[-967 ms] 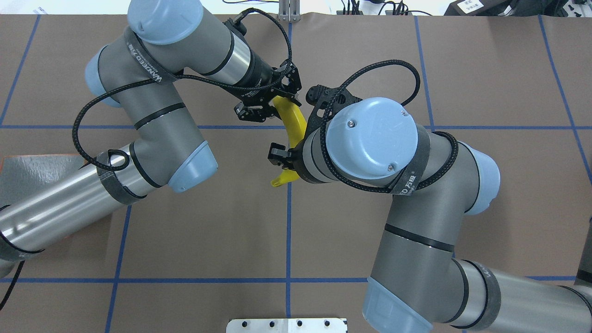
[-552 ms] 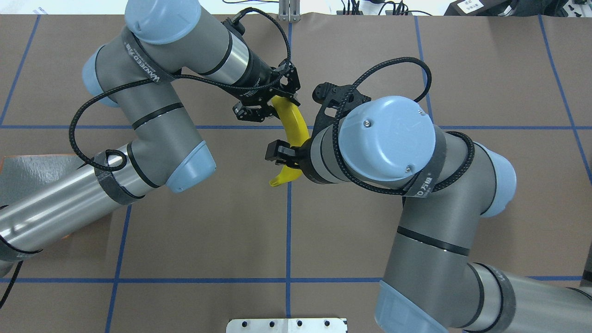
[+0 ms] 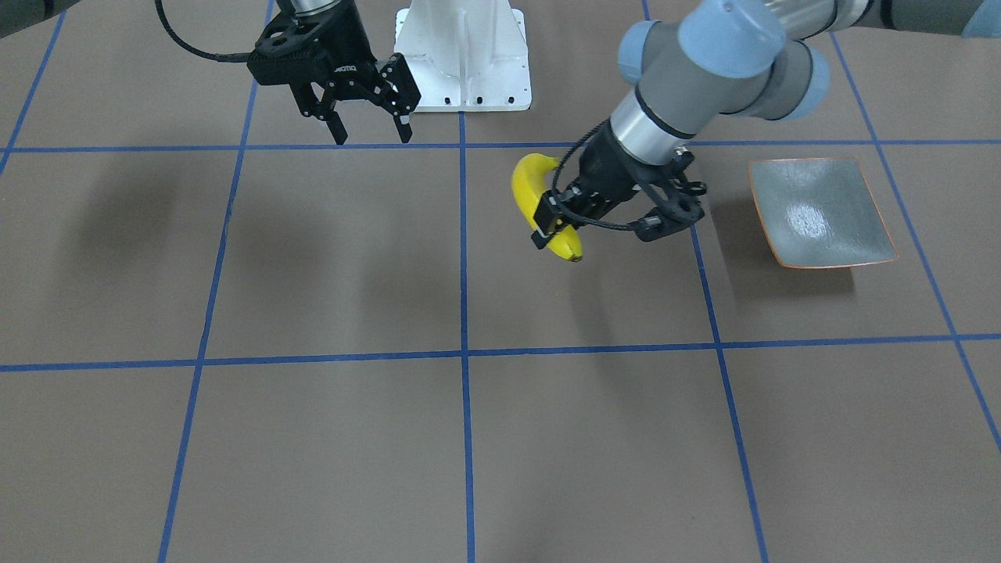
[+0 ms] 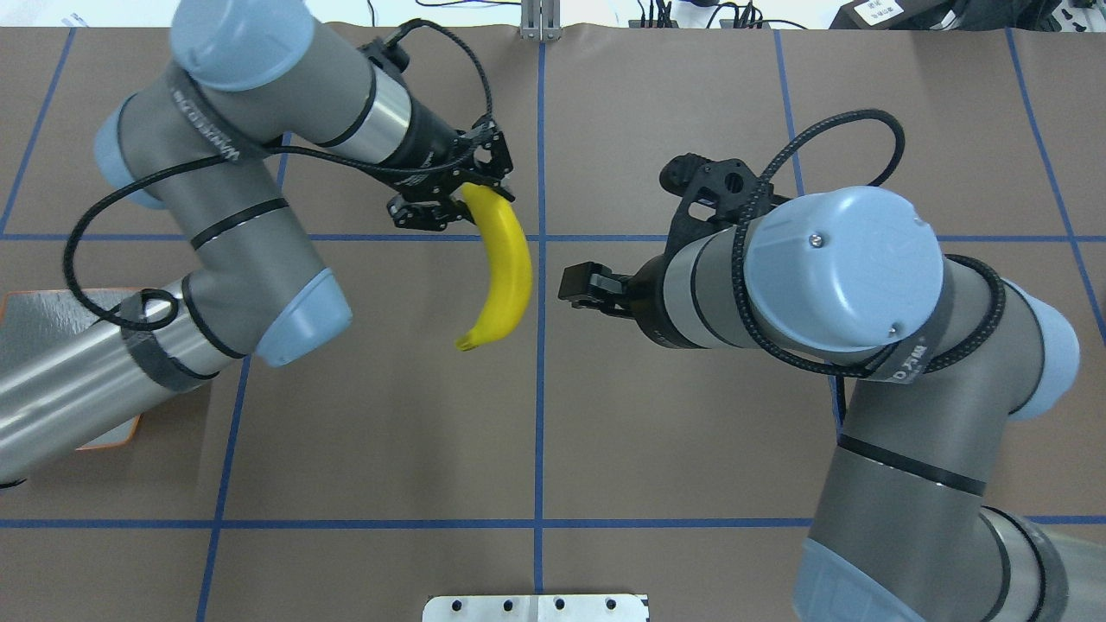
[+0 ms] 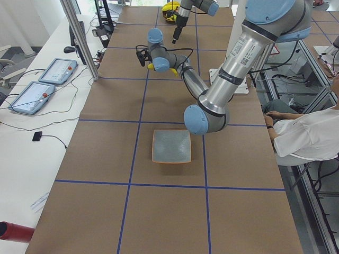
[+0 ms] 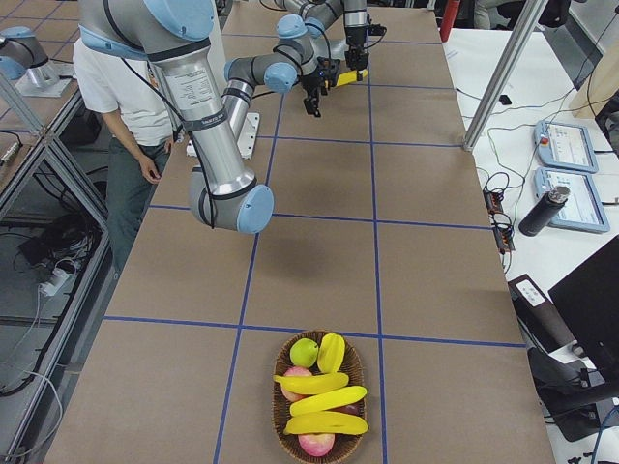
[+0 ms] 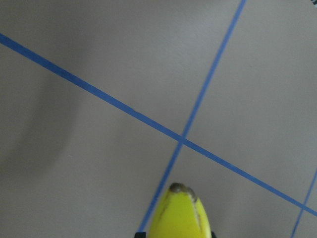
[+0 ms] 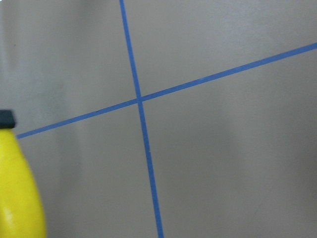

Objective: Transfer all bananas from basket to plate

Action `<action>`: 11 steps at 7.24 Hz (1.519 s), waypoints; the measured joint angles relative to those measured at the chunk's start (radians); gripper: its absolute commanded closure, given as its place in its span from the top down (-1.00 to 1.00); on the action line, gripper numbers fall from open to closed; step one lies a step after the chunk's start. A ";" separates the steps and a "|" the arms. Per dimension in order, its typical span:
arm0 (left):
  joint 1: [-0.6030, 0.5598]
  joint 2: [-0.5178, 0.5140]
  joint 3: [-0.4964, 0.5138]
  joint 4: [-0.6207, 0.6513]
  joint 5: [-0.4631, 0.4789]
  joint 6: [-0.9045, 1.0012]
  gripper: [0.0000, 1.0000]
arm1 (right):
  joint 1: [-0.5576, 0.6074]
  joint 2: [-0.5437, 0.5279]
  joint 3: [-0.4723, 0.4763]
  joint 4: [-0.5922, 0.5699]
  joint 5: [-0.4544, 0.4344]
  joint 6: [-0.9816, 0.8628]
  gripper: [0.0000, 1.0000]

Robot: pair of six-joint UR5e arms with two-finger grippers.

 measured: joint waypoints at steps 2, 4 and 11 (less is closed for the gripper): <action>-0.072 0.212 -0.130 0.095 -0.011 0.184 -1.00 | 0.010 -0.043 -0.008 0.000 -0.001 -0.002 1.00; -0.114 0.395 -0.201 0.147 0.014 0.342 -1.00 | 0.023 -0.052 -0.033 0.000 0.004 -0.004 1.00; -0.134 0.497 -0.093 0.326 0.185 0.499 -1.00 | 0.031 -0.045 -0.051 0.001 0.010 -0.010 1.00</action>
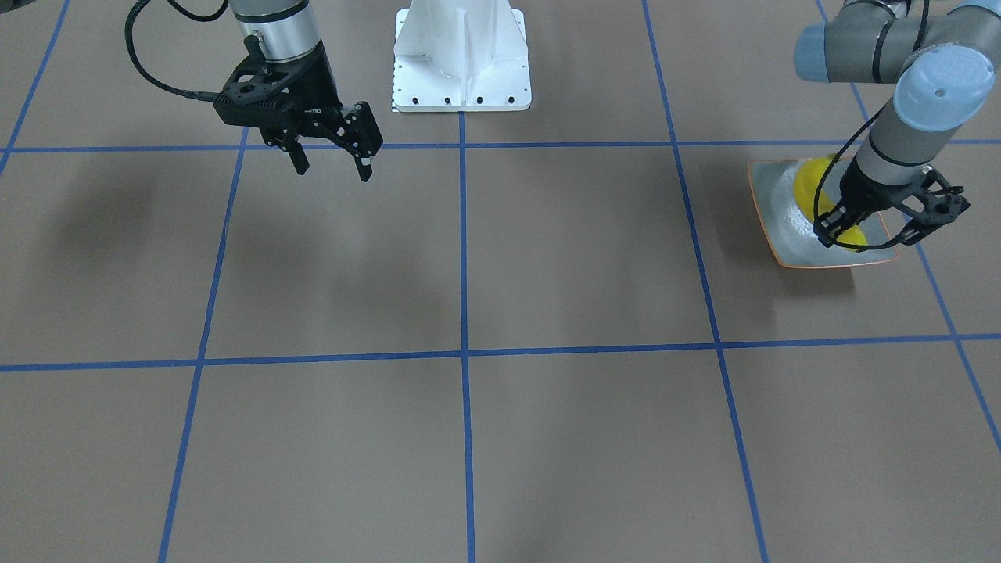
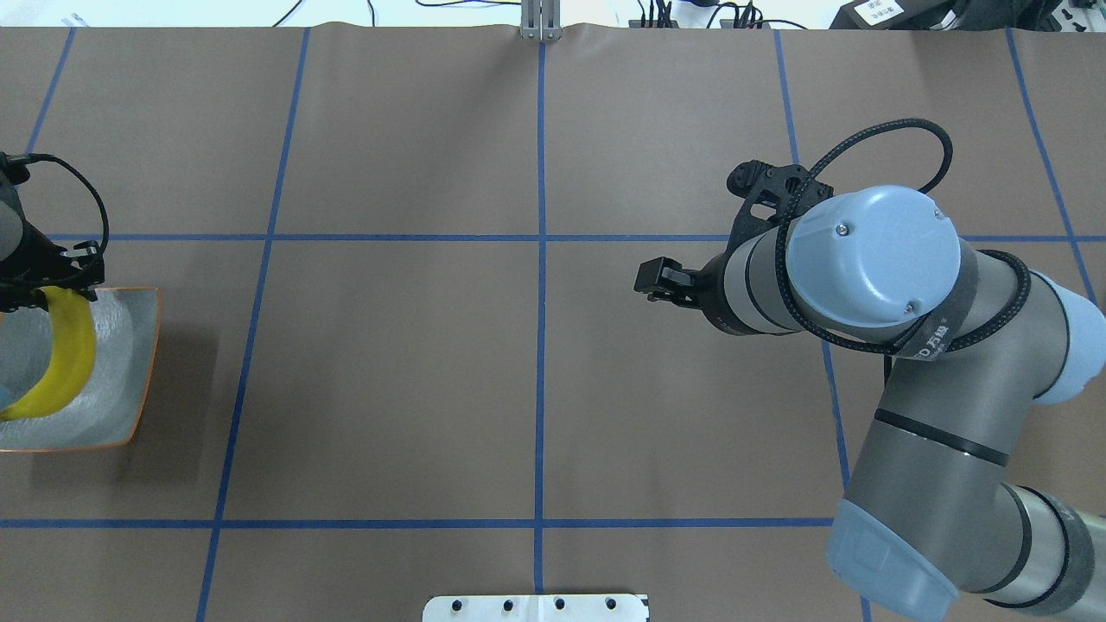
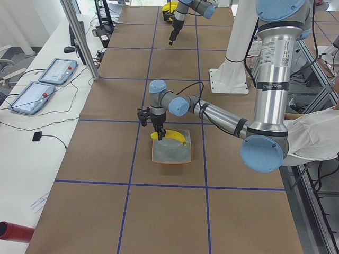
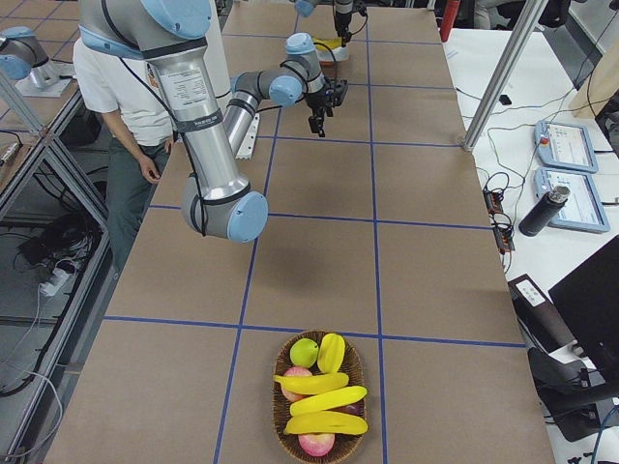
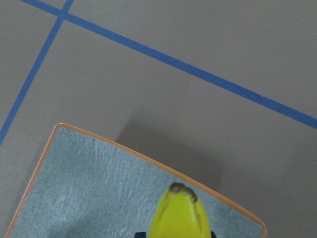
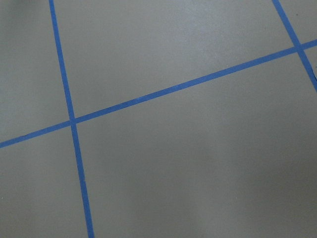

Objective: Transfer all bananas from basket to plate

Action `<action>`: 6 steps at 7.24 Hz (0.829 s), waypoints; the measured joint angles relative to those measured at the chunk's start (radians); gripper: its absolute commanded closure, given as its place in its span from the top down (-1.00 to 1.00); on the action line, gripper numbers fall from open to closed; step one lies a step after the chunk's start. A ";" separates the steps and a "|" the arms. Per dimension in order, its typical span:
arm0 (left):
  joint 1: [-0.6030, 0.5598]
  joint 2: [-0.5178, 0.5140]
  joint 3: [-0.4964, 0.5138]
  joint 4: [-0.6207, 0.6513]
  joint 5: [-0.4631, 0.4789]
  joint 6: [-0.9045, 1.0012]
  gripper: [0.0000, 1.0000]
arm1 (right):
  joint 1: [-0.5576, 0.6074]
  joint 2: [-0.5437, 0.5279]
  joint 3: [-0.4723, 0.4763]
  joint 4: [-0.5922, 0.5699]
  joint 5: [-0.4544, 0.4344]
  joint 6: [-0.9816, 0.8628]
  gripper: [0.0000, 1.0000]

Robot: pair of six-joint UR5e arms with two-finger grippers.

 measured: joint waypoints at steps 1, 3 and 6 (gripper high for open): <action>-0.013 0.000 0.021 0.001 0.006 0.057 -1.00 | -0.001 0.001 -0.007 0.002 0.000 0.000 1.00; -0.027 0.002 0.058 0.001 0.015 0.122 -1.00 | -0.003 0.004 -0.017 0.004 -0.001 0.000 1.00; -0.027 -0.002 0.101 -0.004 0.056 0.135 0.71 | -0.004 0.005 -0.022 0.004 -0.003 0.000 1.00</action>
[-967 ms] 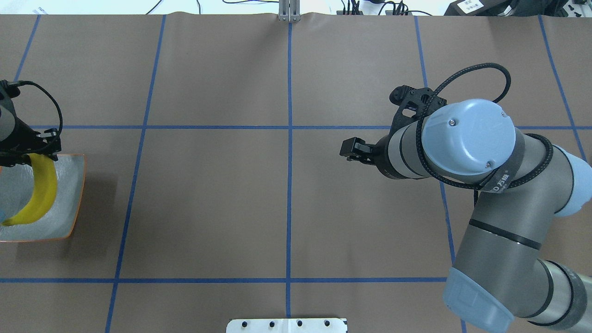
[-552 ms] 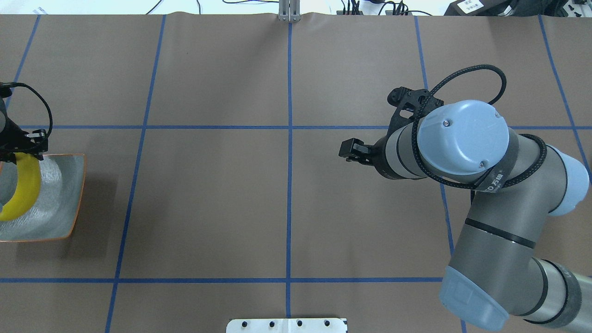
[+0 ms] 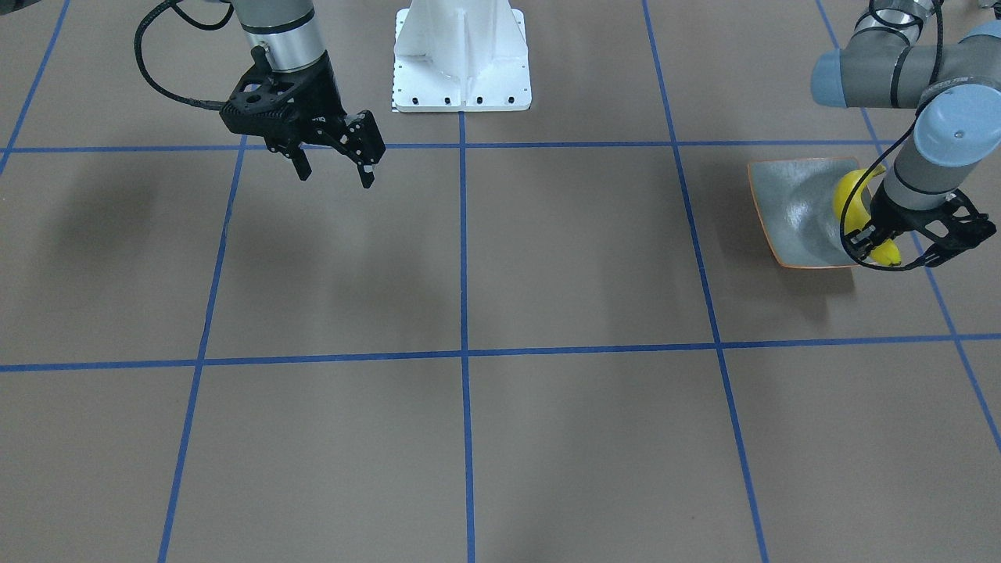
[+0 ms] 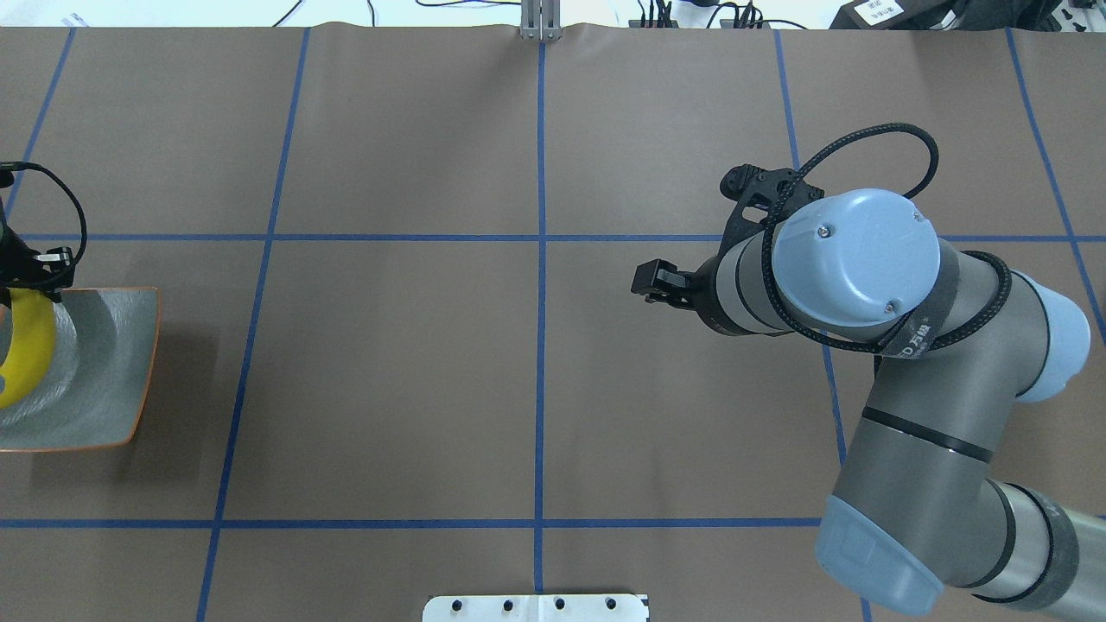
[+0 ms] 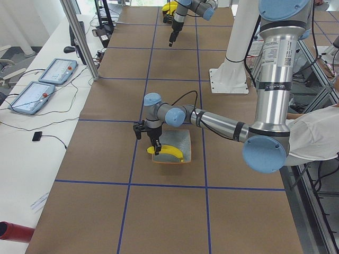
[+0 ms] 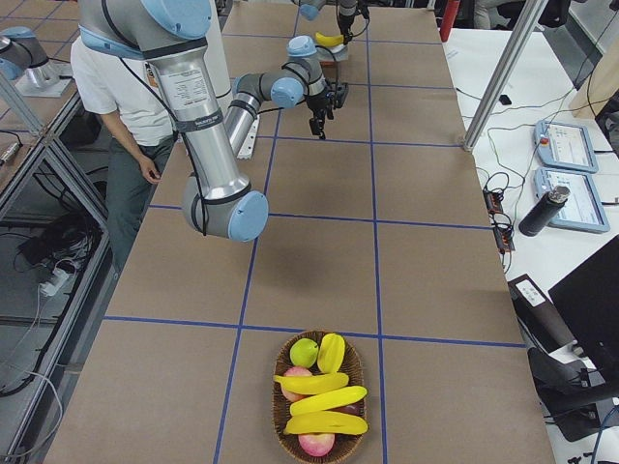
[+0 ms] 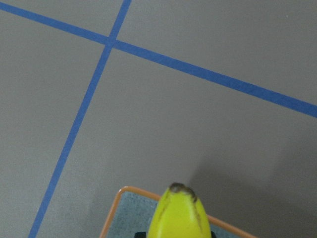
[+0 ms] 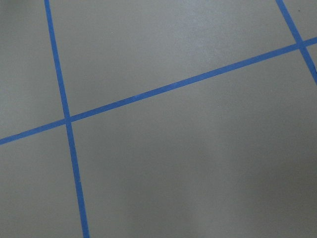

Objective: Transfer all bananas from basket to plate

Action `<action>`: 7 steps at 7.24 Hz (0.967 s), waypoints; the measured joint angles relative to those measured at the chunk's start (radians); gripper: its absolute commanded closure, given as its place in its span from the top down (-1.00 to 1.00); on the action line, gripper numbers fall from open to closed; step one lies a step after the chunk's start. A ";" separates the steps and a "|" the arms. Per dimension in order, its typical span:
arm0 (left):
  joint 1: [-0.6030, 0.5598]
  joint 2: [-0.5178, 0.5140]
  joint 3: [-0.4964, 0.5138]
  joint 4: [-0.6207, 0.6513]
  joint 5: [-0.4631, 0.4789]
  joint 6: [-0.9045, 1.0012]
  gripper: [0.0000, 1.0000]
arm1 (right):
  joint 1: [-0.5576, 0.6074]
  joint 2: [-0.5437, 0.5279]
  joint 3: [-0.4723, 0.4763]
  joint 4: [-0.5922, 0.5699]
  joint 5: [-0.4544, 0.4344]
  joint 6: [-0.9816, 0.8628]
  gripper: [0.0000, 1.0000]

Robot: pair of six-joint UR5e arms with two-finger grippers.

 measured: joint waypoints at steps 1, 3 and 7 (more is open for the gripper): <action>0.000 -0.001 0.001 -0.002 0.004 0.003 1.00 | 0.000 0.001 0.000 0.000 -0.001 0.000 1.00; -0.002 0.001 -0.007 -0.007 0.006 0.006 1.00 | 0.000 0.001 0.002 0.000 -0.002 0.000 1.00; -0.014 -0.007 -0.096 -0.004 -0.043 -0.003 1.00 | 0.072 -0.078 0.050 -0.004 0.021 -0.025 1.00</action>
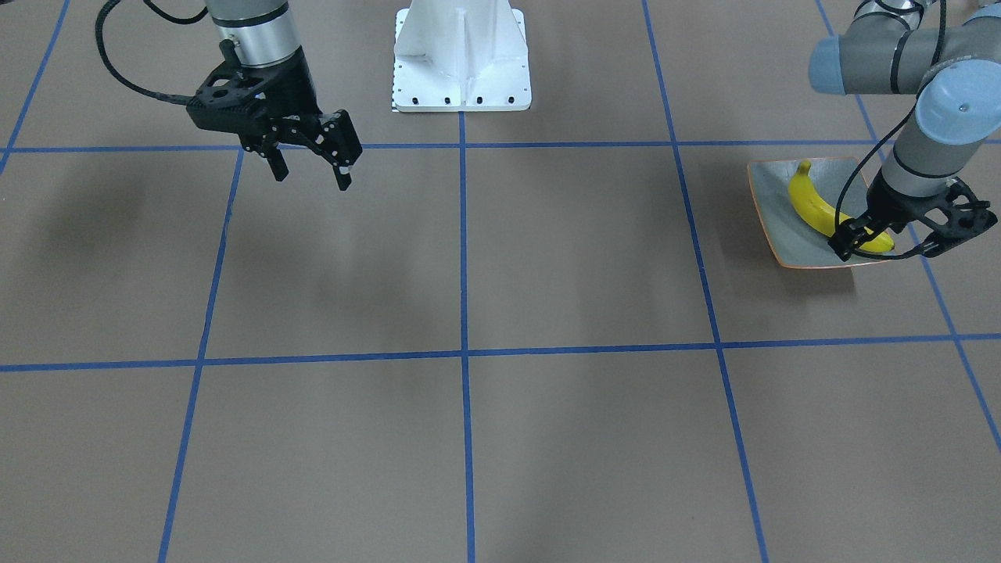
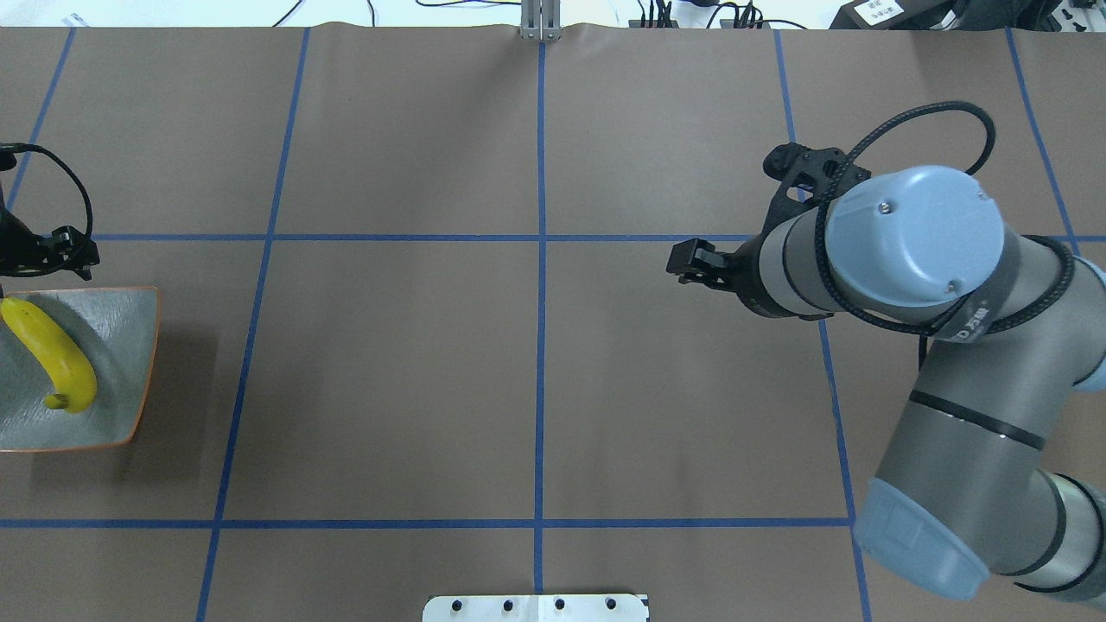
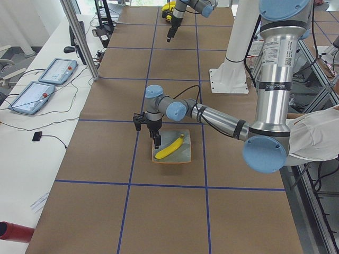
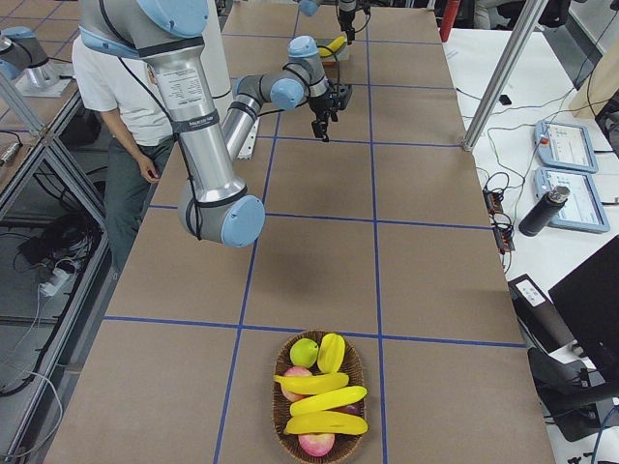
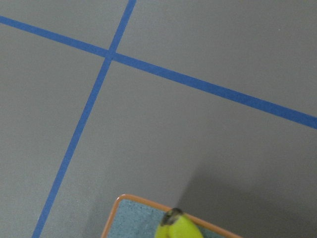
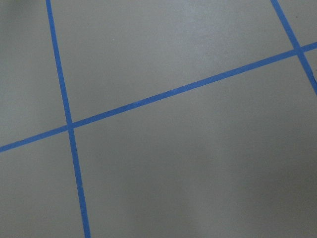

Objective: Transfer all bananas from basket to plate

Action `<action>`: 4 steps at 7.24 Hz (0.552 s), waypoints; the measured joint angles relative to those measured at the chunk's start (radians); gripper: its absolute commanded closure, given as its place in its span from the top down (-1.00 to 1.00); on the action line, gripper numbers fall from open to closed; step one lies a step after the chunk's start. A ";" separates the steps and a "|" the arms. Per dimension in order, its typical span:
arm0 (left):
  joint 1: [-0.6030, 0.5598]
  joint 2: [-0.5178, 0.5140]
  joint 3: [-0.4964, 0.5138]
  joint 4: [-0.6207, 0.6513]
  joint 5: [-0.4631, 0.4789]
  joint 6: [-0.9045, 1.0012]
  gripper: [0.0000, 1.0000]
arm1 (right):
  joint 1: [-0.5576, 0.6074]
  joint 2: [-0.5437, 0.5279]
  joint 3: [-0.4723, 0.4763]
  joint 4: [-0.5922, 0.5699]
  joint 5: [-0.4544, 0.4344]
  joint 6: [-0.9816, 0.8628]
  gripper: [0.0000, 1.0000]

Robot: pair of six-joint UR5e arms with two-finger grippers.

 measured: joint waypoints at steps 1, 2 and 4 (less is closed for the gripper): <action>-0.014 -0.015 -0.028 0.000 -0.045 -0.001 1.00 | 0.045 -0.060 0.010 0.002 0.027 -0.073 1.00; -0.024 -0.028 -0.052 0.000 -0.079 -0.002 1.00 | 0.108 -0.140 0.013 0.006 0.065 -0.195 1.00; -0.028 -0.052 -0.078 0.004 -0.099 -0.023 1.00 | 0.317 -0.324 0.004 0.012 0.196 -0.553 1.00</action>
